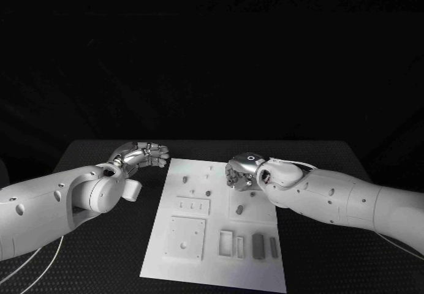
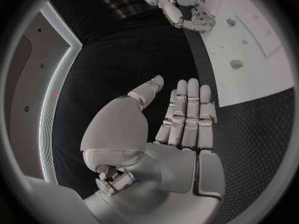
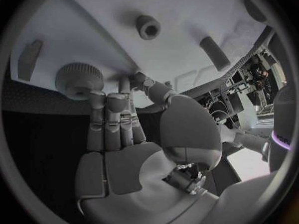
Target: Assemble the parts on the task board
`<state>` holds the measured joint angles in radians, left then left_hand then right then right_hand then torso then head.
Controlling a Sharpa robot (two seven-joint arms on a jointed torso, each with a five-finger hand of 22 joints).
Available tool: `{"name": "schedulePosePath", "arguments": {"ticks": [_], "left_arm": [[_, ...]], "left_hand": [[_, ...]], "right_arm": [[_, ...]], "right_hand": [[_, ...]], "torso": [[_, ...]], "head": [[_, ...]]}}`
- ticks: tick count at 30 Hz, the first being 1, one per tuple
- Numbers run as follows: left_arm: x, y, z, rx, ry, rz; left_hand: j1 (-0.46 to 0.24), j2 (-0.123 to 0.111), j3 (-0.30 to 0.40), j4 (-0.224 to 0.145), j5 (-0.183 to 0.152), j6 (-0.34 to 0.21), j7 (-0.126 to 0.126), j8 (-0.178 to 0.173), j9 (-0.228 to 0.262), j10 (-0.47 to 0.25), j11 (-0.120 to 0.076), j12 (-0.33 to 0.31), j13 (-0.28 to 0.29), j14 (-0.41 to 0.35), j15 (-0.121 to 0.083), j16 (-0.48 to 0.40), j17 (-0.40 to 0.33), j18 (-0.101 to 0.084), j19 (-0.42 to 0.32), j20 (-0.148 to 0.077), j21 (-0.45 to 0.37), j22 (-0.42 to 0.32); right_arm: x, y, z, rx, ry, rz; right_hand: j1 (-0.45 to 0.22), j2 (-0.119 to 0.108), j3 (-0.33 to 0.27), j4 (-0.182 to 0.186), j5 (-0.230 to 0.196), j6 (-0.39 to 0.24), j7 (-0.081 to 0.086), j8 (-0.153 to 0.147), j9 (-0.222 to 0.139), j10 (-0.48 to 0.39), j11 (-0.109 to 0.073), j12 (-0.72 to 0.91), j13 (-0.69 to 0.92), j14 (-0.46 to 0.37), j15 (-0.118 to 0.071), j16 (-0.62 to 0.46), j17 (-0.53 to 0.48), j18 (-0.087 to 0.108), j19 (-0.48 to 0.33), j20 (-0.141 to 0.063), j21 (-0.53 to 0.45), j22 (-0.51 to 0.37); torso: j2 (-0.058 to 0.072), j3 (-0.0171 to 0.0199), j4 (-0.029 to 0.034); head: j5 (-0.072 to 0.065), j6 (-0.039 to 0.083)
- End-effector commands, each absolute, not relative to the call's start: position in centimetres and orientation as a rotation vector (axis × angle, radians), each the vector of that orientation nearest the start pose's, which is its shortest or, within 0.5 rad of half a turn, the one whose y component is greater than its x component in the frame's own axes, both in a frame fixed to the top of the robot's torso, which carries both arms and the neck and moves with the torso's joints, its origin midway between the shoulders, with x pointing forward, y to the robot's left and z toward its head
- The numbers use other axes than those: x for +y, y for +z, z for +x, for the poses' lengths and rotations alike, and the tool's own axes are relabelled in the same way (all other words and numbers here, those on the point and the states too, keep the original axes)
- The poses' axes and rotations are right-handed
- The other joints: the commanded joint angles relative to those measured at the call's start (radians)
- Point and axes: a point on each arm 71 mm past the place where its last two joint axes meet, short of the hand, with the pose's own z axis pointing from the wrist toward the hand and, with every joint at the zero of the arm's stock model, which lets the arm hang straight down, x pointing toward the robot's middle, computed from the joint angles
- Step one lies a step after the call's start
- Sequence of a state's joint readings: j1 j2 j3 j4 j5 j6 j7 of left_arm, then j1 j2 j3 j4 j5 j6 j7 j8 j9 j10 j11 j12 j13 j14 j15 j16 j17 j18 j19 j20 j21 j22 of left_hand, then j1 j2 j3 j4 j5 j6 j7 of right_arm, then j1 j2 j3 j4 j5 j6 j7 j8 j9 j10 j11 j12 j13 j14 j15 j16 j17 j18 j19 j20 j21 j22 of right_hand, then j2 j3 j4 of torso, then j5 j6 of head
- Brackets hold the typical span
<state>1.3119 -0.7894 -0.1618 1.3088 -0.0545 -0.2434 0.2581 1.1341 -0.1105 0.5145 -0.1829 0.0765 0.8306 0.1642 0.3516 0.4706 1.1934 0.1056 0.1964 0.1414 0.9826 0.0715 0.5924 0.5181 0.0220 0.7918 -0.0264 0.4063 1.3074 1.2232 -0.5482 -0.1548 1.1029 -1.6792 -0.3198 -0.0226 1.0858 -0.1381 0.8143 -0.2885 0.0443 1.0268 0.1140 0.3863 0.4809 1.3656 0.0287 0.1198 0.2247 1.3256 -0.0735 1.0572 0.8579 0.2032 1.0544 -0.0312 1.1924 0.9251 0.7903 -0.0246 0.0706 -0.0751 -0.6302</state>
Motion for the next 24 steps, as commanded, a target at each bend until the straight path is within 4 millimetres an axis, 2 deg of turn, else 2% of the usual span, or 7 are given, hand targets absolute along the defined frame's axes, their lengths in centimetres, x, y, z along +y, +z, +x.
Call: {"name": "schedulePosePath", "arguments": {"ticks": [1,10,19,24], "left_arm": [[24.6,-18.3,53.1,1.552,-1.337,-1.067],[24.5,-18.3,53.2,1.553,-1.338,-1.066],[24.3,-18.3,53.2,1.554,-1.340,-1.065],[24.0,-18.3,53.3,1.557,-1.345,-1.061]], "left_hand": [[-0.009,0.001,0.003,-0.006,0.004,0.003,0.007,-0.003,0.001,-0.005,-0.001,-0.005,0.000,-0.006,0.001,0.005,0.001,0.011,-0.007,-0.002,0.004,0.024],[-0.009,0.001,0.003,-0.007,0.004,0.003,0.008,-0.003,0.001,-0.005,-0.001,-0.005,0.000,-0.006,0.001,0.005,0.001,0.011,-0.007,-0.002,0.005,0.024],[-0.009,0.000,0.003,-0.008,0.004,0.002,0.009,-0.004,0.001,-0.005,-0.001,-0.006,0.000,-0.006,0.001,0.005,0.002,0.011,-0.008,-0.002,0.006,0.024],[-0.009,0.000,0.004,-0.008,0.004,0.002,0.009,-0.005,0.001,-0.005,-0.001,-0.006,0.000,-0.006,0.001,0.006,0.002,0.011,-0.008,-0.002,0.006,0.024]], "right_arm": [[-16.0,-22.1,54.5,1.596,0.405,-0.437],[-14.7,-21.3,54.9,1.547,0.376,-0.432],[-12.6,-20.7,55.4,1.471,0.329,-0.454],[-11.7,-20.6,55.7,1.434,0.314,-0.457]], "right_hand": [[-0.006,0.002,0.007,0.000,0.007,0.023,-0.017,0.009,0.020,0.009,-0.001,0.006,0.003,0.001,-0.010,0.005,-0.002,0.059,0.005,-0.002,0.002,0.002],[-0.008,-0.008,0.021,0.000,0.006,0.030,-0.020,0.010,0.026,0.014,-0.004,0.006,0.013,0.002,-0.013,0.012,-0.003,0.059,0.009,-0.003,0.007,0.006],[-0.009,-0.016,0.033,0.001,0.005,0.034,-0.021,0.010,0.030,0.017,-0.005,0.005,0.020,0.002,-0.014,0.017,-0.004,0.059,0.012,-0.004,0.010,0.009],[-0.009,-0.023,0.041,0.002,0.005,0.036,-0.022,0.010,0.033,0.018,-0.006,0.004,0.024,0.002,-0.015,0.020,-0.004,0.059,0.015,-0.003,0.012,0.011]], "torso": [[0.002,0.0004,0.0004],[0.003,0.0001,0.0026],[0.004,0.0004,0.0012],[0.005,0.0004,0.0033]], "head": [[0.001,0.006],[0.001,0.012],[0.006,0.019],[0.005,0.023]]}}
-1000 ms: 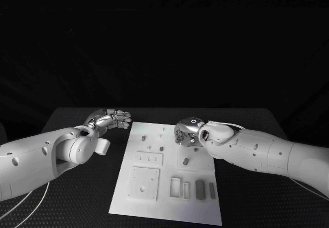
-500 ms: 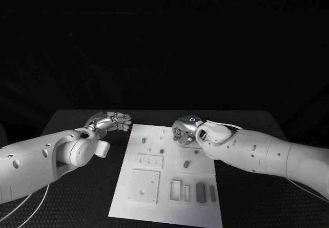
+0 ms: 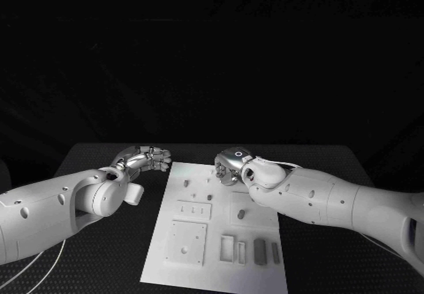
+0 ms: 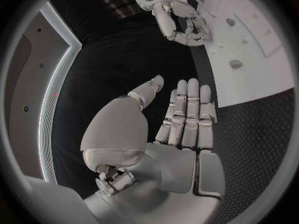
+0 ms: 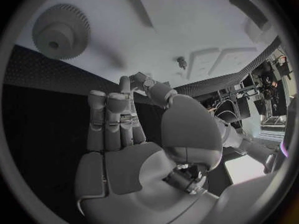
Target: Assemble the parts on the task board
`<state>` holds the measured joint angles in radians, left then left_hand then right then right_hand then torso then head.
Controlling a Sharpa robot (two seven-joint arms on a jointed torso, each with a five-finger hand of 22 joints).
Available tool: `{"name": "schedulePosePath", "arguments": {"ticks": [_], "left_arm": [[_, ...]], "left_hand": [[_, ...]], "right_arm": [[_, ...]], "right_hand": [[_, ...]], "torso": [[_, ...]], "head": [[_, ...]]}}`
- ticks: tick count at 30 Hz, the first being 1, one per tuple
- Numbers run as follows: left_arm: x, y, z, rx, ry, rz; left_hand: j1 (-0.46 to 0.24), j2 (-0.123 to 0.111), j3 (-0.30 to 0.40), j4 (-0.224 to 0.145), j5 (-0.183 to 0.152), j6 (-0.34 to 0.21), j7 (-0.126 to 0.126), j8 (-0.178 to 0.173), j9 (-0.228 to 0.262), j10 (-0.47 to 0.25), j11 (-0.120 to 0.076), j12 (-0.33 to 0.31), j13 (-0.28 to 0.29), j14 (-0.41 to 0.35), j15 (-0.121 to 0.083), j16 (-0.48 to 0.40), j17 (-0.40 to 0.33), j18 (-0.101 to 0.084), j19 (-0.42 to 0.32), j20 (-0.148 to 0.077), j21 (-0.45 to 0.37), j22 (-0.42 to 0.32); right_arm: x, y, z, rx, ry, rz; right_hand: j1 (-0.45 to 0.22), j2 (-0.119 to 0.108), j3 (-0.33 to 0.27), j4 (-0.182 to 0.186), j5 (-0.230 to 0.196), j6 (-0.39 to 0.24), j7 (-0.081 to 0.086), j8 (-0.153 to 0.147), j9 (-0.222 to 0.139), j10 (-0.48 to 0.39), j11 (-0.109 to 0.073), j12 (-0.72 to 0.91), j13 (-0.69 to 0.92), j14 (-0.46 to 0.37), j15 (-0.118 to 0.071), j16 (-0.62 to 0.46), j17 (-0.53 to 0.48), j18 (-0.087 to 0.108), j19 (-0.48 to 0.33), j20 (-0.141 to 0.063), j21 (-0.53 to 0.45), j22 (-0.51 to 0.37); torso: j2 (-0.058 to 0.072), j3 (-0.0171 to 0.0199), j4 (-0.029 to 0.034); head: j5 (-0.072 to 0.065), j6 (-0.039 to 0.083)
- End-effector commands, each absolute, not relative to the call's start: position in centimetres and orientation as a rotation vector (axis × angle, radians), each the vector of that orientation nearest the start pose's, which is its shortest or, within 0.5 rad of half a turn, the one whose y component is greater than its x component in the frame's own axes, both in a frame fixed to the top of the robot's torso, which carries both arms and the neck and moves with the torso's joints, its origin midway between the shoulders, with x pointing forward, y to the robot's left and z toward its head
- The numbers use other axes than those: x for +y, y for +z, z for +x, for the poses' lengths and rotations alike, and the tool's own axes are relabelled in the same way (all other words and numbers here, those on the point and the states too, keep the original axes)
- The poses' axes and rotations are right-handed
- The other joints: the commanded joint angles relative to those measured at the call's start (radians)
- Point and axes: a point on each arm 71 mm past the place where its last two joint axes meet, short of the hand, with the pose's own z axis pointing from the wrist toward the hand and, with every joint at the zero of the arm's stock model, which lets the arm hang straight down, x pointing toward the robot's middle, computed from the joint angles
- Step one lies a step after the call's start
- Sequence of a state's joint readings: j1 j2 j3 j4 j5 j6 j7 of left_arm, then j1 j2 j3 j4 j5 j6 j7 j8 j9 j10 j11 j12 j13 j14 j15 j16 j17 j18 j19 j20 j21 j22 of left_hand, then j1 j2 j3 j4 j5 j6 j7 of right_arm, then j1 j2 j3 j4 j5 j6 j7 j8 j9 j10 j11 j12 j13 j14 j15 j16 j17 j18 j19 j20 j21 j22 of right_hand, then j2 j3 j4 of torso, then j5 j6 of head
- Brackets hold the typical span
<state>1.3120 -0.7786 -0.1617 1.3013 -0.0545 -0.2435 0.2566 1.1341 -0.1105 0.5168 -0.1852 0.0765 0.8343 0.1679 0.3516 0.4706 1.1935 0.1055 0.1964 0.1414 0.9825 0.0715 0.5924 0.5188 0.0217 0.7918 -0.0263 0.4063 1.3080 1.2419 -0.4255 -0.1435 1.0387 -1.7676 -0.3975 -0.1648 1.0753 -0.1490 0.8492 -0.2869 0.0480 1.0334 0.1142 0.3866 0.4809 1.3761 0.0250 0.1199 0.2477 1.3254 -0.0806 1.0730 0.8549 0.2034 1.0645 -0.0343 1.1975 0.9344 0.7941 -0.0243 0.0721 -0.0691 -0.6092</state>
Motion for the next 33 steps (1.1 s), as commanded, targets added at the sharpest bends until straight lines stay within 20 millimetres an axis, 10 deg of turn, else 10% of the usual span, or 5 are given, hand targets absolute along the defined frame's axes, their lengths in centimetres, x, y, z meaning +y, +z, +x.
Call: {"name": "schedulePosePath", "arguments": {"ticks": [1,24,33], "left_arm": [[24.0,-18.3,53.4,1.558,-1.346,-1.061],[23.5,-18.2,53.4,1.561,-1.353,-1.056],[23.5,-18.1,53.4,1.560,-1.354,-1.054]], "left_hand": [[-0.009,0.001,0.002,-0.006,0.004,-0.002,0.006,-0.005,0.001,-0.005,0.000,-0.006,0.000,-0.006,0.001,0.006,0.001,0.011,-0.008,-0.002,0.007,0.023],[-0.011,0.001,0.002,-0.007,0.004,-0.002,0.005,-0.006,0.002,-0.006,0.000,-0.007,0.001,-0.007,0.001,0.006,0.002,0.011,-0.009,-0.002,0.008,0.023],[-0.012,0.000,0.003,-0.008,0.004,-0.003,0.005,-0.007,0.002,-0.007,0.000,-0.007,0.001,-0.007,0.001,0.006,0.002,0.011,-0.009,-0.002,0.009,0.023]], "right_arm": [[-11.5,-20.5,55.7,1.422,0.312,-0.457],[-9.9,-20.5,56.3,1.407,0.306,-0.471],[-9.5,-20.5,56.2,1.410,0.316,-0.480]], "right_hand": [[0.002,-0.013,0.007,0.001,0.001,0.029,-0.023,0.009,0.033,0.008,-0.002,0.004,0.001,0.002,-0.008,0.004,-0.001,0.058,0.005,0.000,0.007,0.002],[0.002,-0.023,0.022,0.003,0.001,0.032,-0.024,0.009,0.038,0.010,-0.003,0.002,0.009,0.001,-0.009,0.009,-0.002,0.058,0.010,0.001,0.010,0.004],[0.001,-0.023,0.023,0.003,0.001,0.032,-0.024,0.009,0.038,0.010,-0.003,0.002,0.009,0.001,-0.009,0.010,-0.003,0.058,0.010,0.001,0.011,0.004]], "torso": [[0.001,0.0001,0.0019],[0.010,-0.0073,0.0179],[0.011,-0.0076,0.0143]], "head": [[-0.001,0.002],[-0.004,0.006],[0.003,0.001]]}}
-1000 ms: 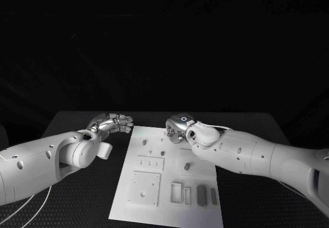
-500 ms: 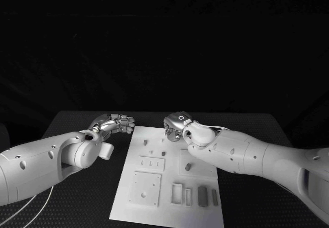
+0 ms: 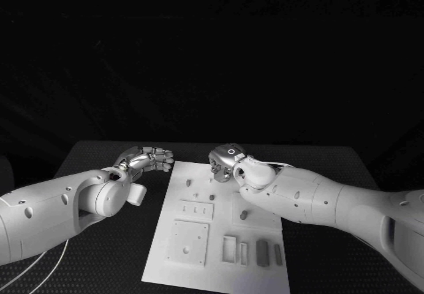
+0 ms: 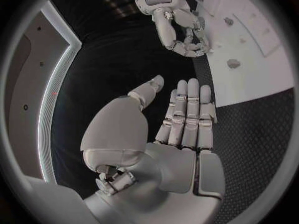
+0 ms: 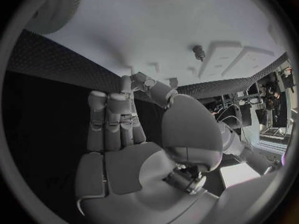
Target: Assemble the parts on the task board
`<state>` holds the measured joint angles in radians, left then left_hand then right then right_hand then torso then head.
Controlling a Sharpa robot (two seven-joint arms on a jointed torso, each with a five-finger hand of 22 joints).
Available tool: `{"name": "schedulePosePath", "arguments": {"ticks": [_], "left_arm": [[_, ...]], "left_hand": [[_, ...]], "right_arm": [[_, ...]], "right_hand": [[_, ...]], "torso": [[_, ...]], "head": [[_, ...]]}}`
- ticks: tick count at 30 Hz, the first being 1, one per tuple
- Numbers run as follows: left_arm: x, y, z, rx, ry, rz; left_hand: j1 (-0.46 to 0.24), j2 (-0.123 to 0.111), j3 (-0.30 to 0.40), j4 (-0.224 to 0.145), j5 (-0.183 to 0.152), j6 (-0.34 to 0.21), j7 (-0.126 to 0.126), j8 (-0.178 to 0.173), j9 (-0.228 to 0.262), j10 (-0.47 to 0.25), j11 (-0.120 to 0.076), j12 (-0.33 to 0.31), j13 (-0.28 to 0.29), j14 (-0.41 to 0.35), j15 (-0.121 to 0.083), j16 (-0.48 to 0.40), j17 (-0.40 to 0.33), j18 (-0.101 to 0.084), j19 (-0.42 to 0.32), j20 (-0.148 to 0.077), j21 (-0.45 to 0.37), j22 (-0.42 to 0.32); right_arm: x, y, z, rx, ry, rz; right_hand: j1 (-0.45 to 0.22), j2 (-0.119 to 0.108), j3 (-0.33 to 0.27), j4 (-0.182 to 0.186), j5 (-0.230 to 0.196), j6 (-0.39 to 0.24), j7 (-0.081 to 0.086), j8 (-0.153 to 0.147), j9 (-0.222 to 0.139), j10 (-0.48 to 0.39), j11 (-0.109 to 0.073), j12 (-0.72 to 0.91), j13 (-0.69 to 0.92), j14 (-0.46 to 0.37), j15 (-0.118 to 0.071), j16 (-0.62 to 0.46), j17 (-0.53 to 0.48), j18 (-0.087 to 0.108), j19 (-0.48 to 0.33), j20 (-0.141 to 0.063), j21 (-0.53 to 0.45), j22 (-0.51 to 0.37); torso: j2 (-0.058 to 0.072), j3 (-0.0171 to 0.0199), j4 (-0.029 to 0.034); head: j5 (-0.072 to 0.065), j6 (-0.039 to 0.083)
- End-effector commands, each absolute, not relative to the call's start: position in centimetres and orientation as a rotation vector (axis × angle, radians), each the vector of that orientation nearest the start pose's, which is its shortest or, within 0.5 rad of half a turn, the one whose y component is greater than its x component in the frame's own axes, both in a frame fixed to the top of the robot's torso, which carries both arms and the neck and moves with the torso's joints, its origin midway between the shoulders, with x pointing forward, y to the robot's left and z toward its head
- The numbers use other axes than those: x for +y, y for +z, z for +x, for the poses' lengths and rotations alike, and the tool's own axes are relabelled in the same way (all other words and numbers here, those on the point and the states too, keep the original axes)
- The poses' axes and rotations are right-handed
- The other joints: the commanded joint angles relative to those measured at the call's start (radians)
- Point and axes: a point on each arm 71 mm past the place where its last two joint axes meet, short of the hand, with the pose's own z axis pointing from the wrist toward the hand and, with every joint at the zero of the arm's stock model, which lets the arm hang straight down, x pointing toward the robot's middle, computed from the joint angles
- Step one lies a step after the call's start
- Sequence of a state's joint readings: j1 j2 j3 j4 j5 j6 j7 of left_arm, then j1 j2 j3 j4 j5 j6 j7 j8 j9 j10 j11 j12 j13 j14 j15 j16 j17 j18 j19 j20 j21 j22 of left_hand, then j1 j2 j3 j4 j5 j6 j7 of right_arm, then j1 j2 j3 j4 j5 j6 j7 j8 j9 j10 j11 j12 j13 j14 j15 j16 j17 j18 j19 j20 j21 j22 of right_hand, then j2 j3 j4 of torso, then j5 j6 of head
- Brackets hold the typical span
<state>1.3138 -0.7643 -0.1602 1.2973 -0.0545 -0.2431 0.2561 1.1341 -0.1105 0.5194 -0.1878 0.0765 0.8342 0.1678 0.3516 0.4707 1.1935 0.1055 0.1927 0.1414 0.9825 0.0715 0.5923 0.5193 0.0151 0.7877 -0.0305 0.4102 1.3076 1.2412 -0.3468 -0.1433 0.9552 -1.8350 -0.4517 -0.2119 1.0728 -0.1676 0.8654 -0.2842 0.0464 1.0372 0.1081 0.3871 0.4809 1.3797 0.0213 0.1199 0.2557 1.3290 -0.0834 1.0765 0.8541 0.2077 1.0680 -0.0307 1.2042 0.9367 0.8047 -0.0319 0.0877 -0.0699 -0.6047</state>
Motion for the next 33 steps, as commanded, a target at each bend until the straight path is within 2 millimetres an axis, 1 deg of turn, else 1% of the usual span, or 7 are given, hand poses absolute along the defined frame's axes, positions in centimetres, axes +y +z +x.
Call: {"name": "schedulePosePath", "arguments": {"ticks": [1,3,12,22,28,30,33], "left_arm": [[23.50,-18.10,53.41,1.559,-1.354,-1.054],[23.50,-18.08,53.42,1.559,-1.354,-1.054],[23.55,-18.05,53.44,1.558,-1.353,-1.054],[23.54,-18.06,53.47,1.559,-1.353,-1.054],[23.50,-18.04,53.44,1.560,-1.354,-1.053],[23.49,-18.02,53.45,1.560,-1.355,-1.053],[23.52,-18.03,53.48,1.559,-1.353,-1.053]], "left_hand": [[-0.012,0.000,0.000,-0.005,0.004,-0.003,0.005,-0.007,0.002,-0.007,0.000,-0.004,0.001,-0.007,0.001,0.006,0.002,0.018,-0.005,0.002,0.005,0.023],[-0.012,0.000,0.000,-0.005,0.004,-0.003,0.005,-0.007,0.002,-0.007,0.000,-0.004,0.001,-0.007,0.001,0.006,0.002,0.018,-0.005,0.002,0.005,0.023],[-0.012,0.000,0.000,-0.006,0.004,-0.003,0.004,-0.007,0.002,-0.007,0.000,-0.004,0.001,-0.007,0.001,0.006,0.002,0.018,-0.005,0.002,0.005,0.023],[-0.013,0.000,0.001,-0.006,0.004,-0.003,0.004,-0.008,0.002,-0.007,0.001,-0.004,0.001,-0.008,0.001,0.006,0.002,0.018,-0.006,0.003,0.006,0.023],[-0.013,0.000,0.001,-0.006,0.004,-0.003,0.004,-0.008,0.002,-0.007,0.001,-0.005,0.001,-0.008,0.001,0.006,0.002,0.018,-0.006,0.003,0.006,0.023],[-0.013,0.000,0.001,-0.006,0.004,-0.003,0.004,-0.008,0.002,-0.007,0.001,-0.005,0.001,-0.008,0.001,0.006,0.002,0.018,-0.006,0.003,0.007,0.023],[-0.013,-0.001,0.001,-0.007,0.004,-0.003,0.004,-0.009,0.002,-0.007,0.001,-0.005,0.001,-0.008,0.001,0.007,0.002,0.018,-0.006,0.003,0.007,0.023]], "right_arm": [[-9.45,-20.54,56.15,1.411,0.316,-0.480],[-9.43,-20.58,56.17,1.415,0.315,-0.482],[-9.74,-20.72,56.28,1.431,0.304,-0.486],[-9.91,-20.78,56.43,1.438,0.295,-0.484],[-9.87,-20.89,56.59,1.454,0.304,-0.476],[-9.79,-20.92,56.61,1.459,0.310,-0.473],[-9.77,-20.96,56.66,1.466,0.316,-0.466]], "right_hand": [[0.004,-0.005,0.007,0.001,0.002,0.028,-0.018,0.008,0.038,0.007,0.000,0.002,0.001,-0.002,-0.006,0.006,-0.002,0.054,0.007,-0.003,0.004,0.002],[0.004,-0.005,0.007,0.001,0.002,0.028,-0.018,0.008,0.039,0.007,0.000,0.002,0.002,-0.002,-0.006,0.006,-0.002,0.054,0.007,-0.003,0.004,0.002],[0.003,-0.005,0.008,0.001,0.002,0.028,-0.018,0.008,0.039,0.007,0.000,0.001,0.002,-0.002,-0.006,0.007,-0.002,0.054,0.007,-0.002,0.004,0.002],[0.003,-0.005,0.009,0.001,0.002,0.028,-0.018,0.008,0.039,0.007,0.000,0.001,0.003,-0.003,-0.006,0.007,-0.002,0.054,0.007,-0.002,0.004,0.002],[0.001,-0.007,0.011,0.001,0.002,0.026,-0.017,0.006,0.040,0.004,0.001,-0.001,0.005,-0.004,-0.006,0.007,-0.003,0.054,0.006,-0.002,0.003,0.002],[0.000,-0.010,0.014,0.001,0.002,0.015,-0.013,-0.001,0.039,-0.008,0.006,-0.009,0.004,-0.006,-0.002,0.006,-0.006,0.054,0.004,-0.001,0.001,0.002],[0.002,-0.025,0.018,0.001,0.002,-0.023,0.003,-0.025,0.033,-0.048,0.023,-0.036,-0.002,-0.008,0.016,0.002,-0.014,0.054,0.000,-0.001,-0.002,0.002]], "torso": [[0.001,0.0000,-0.0011],[0.000,0.0010,-0.0016],[0.000,0.0006,-0.0041],[0.001,0.0011,-0.0032],[0.002,-0.0002,-0.0027],[0.003,-0.0001,-0.0028],[0.003,0.0002,-0.0037]], "head": [[0.005,-0.003],[0.007,-0.004],[0.007,-0.007],[0.006,-0.008],[0.005,-0.008],[0.005,-0.008],[0.007,-0.009]]}}
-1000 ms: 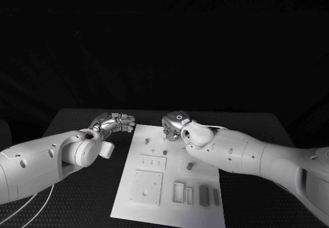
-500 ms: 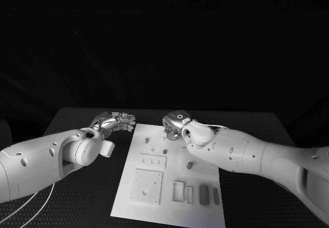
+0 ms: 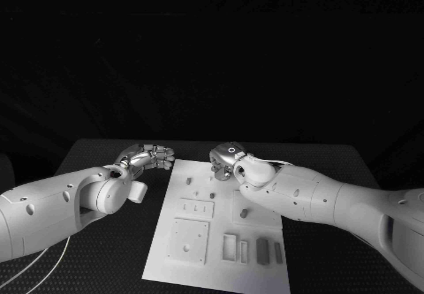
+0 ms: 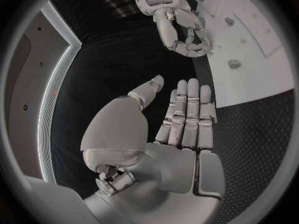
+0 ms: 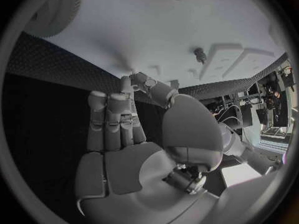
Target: Assemble the parts on the task board
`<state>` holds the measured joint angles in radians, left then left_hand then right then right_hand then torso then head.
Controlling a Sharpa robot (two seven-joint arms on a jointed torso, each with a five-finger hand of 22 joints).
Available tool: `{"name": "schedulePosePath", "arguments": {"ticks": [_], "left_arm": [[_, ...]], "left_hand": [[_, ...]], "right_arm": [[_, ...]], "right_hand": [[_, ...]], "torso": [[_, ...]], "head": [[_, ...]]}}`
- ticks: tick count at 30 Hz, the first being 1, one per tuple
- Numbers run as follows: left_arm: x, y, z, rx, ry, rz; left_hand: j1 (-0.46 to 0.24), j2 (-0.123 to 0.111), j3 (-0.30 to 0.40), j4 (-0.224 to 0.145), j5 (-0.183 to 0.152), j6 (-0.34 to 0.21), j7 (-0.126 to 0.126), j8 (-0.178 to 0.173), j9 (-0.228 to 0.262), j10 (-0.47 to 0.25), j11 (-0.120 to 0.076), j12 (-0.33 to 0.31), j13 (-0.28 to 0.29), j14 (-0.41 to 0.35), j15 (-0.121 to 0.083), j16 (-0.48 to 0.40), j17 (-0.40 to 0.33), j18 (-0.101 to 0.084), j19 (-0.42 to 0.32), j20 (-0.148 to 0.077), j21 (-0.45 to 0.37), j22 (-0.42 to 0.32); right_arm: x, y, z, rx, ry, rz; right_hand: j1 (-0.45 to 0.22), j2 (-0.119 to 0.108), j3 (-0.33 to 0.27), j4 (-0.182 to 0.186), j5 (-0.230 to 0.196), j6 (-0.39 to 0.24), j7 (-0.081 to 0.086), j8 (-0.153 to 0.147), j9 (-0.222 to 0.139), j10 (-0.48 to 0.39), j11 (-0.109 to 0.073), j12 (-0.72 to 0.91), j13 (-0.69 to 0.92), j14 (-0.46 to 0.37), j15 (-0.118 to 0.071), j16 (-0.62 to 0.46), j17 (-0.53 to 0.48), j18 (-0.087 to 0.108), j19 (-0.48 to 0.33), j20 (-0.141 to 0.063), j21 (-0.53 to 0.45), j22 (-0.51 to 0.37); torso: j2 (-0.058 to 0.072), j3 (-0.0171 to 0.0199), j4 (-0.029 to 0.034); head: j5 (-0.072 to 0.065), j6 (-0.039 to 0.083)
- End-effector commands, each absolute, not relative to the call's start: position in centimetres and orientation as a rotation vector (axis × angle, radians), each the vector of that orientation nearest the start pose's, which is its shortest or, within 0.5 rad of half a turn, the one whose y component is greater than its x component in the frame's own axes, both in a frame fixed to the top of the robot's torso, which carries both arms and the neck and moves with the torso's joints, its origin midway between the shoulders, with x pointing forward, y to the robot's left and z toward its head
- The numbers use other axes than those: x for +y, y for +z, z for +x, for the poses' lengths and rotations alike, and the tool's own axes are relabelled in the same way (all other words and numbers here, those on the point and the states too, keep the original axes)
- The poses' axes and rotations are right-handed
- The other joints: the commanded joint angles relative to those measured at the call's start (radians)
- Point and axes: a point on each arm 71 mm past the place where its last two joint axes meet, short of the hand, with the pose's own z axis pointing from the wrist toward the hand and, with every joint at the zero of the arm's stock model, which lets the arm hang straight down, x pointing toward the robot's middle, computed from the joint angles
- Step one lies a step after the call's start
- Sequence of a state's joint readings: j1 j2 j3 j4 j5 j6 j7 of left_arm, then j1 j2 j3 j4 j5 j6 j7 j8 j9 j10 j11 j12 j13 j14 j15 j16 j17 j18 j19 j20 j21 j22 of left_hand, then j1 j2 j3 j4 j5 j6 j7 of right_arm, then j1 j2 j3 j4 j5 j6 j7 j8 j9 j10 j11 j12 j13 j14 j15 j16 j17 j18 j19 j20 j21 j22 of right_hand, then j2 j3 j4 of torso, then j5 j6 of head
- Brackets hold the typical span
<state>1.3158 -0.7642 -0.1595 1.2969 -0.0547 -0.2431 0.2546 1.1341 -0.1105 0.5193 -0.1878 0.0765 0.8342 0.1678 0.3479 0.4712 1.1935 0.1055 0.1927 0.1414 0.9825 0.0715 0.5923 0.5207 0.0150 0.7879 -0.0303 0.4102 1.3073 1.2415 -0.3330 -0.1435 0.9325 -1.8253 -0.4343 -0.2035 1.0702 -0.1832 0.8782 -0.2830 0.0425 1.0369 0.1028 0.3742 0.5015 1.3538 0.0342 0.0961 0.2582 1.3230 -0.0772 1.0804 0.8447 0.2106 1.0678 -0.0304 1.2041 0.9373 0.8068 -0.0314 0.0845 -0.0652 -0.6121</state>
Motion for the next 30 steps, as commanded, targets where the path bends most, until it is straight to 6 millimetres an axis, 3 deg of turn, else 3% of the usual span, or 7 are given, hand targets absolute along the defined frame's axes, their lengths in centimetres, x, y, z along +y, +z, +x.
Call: {"name": "schedulePosePath", "arguments": {"ticks": [1,6,21,26,30], "left_arm": [[23.5,-18.0,53.5,1.559,-1.353,-1.053],[23.5,-18.0,53.5,1.559,-1.353,-1.053],[23.7,-18.0,53.5,1.556,-1.348,-1.055],[24.1,-18.0,53.6,1.548,-1.341,-1.057],[24.5,-17.8,53.7,1.536,-1.334,-1.055]], "left_hand": [[-0.013,-0.001,0.001,-0.007,0.004,-0.003,0.004,-0.005,0.002,-0.007,0.001,-0.005,0.001,-0.008,0.001,0.007,0.001,0.018,-0.006,0.002,0.007,0.024],[-0.013,-0.001,0.002,-0.007,0.003,-0.003,0.004,-0.005,0.002,-0.008,0.001,-0.005,0.001,-0.008,0.001,0.007,0.001,0.018,-0.006,0.002,0.007,0.024],[-0.014,-0.001,0.002,-0.008,0.003,-0.004,0.004,-0.006,0.002,-0.008,0.001,-0.005,0.002,-0.008,0.002,0.007,0.002,0.018,-0.007,0.003,0.008,0.023],[-0.014,-0.001,0.002,-0.008,0.003,-0.004,0.004,-0.006,0.002,-0.008,0.001,-0.006,0.002,-0.008,0.002,0.007,0.002,0.018,-0.007,0.002,0.008,0.023],[-0.014,-0.002,0.003,-0.009,0.003,-0.004,0.003,-0.006,0.002,-0.009,0.001,-0.006,0.002,-0.008,0.002,0.007,0.002,0.019,-0.007,0.002,0.008,0.023]], "right_arm": [[-9.8,-21.0,56.7,1.467,0.317,-0.467],[-9.9,-21.0,56.7,1.472,0.323,-0.457],[-10.1,-20.9,56.6,1.467,0.335,-0.443],[-11.2,-20.5,56.2,1.425,0.391,-0.395],[-12.6,-19.0,55.8,1.394,0.486,-0.303]], "right_hand": [[0.005,-0.015,0.004,0.000,0.006,-0.033,0.013,-0.018,0.010,-0.032,0.015,-0.019,-0.006,-0.003,0.014,-0.003,-0.007,0.051,-0.001,-0.001,-0.002,0.002],[0.007,-0.035,-0.002,0.003,0.006,-0.076,0.033,-0.045,0.000,-0.086,0.035,-0.033,-0.021,0.001,0.034,0.000,-0.013,0.051,0.000,-0.001,-0.001,0.004],[0.005,-0.051,-0.011,0.008,0.006,-0.093,0.041,-0.055,-0.005,-0.111,0.044,-0.032,-0.031,0.000,0.042,0.004,-0.020,0.051,-0.003,0.000,-0.003,0.005],[0.008,-0.058,-0.011,0.009,0.006,-0.101,0.045,-0.059,-0.007,-0.121,0.048,-0.032,-0.036,0.000,0.046,0.006,-0.023,0.051,-0.002,0.000,-0.004,0.006],[0.008,-0.073,-0.015,0.010,0.006,-0.112,0.047,-0.065,-0.010,-0.122,0.048,-0.030,-0.038,-0.001,0.047,0.006,-0.026,0.051,-0.002,0.000,-0.005,0.006]], "torso": [[0.000,-0.0004,-0.0007],[0.000,-0.0018,-0.0005],[0.001,-0.0006,-0.0013],[0.000,0.0003,-0.0010],[0.000,0.0018,-0.0071]], "head": [[0.002,-0.001],[0.001,-0.003],[0.001,-0.005],[0.000,-0.002],[0.004,0.005]]}}
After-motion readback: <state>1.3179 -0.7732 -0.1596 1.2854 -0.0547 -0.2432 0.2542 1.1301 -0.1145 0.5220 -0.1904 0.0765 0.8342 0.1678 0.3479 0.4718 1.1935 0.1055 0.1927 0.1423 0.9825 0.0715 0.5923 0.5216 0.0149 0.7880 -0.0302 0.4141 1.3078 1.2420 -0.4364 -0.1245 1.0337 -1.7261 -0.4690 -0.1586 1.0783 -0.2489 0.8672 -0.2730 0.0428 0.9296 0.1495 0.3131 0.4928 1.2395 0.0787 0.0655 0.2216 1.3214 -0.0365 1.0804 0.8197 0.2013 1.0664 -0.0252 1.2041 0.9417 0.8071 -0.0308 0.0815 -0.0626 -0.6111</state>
